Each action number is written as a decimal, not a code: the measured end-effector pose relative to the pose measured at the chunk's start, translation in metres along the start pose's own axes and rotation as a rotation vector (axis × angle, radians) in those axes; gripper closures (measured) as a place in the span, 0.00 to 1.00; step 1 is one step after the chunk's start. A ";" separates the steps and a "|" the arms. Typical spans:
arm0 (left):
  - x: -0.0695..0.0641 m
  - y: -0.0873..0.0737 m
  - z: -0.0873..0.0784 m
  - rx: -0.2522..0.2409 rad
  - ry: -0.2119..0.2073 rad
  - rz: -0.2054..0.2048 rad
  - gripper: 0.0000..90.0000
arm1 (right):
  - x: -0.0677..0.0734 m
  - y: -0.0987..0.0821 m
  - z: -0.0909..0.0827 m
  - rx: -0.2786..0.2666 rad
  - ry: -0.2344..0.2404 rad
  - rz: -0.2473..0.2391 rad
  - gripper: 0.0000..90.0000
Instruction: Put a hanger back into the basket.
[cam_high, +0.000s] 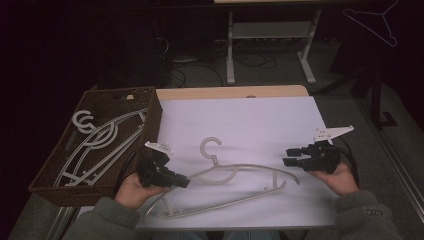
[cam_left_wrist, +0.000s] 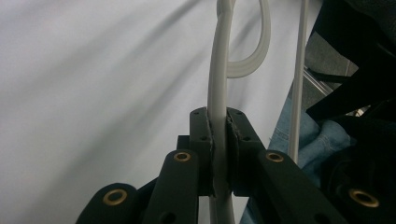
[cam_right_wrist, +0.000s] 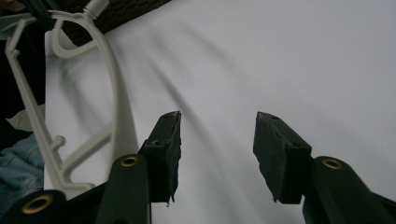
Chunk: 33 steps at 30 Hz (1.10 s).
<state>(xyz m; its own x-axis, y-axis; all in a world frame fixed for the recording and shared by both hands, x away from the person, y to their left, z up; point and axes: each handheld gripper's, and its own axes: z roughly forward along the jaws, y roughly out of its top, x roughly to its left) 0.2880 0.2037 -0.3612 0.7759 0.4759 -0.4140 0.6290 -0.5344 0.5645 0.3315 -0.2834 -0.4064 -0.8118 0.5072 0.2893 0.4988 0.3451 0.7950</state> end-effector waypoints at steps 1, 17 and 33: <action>-0.001 -0.001 -0.003 -0.006 0.000 -0.001 0.92 | -0.001 0.000 0.000 0.001 -0.010 0.002 0.54; -0.004 0.003 -0.057 -0.082 0.039 -0.016 0.92 | 0.002 -0.001 0.014 0.083 -0.063 -0.001 0.40; 0.014 -0.001 -0.098 -0.149 0.055 -0.083 0.92 | 0.005 -0.001 0.019 0.107 -0.058 -0.011 0.38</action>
<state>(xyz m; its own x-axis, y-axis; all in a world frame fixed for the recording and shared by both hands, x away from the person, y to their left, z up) 0.2938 0.2792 -0.2973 0.7150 0.5538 -0.4267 0.6740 -0.3841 0.6310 0.3326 -0.2663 -0.4158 -0.8002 0.5464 0.2473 0.5221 0.4319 0.7354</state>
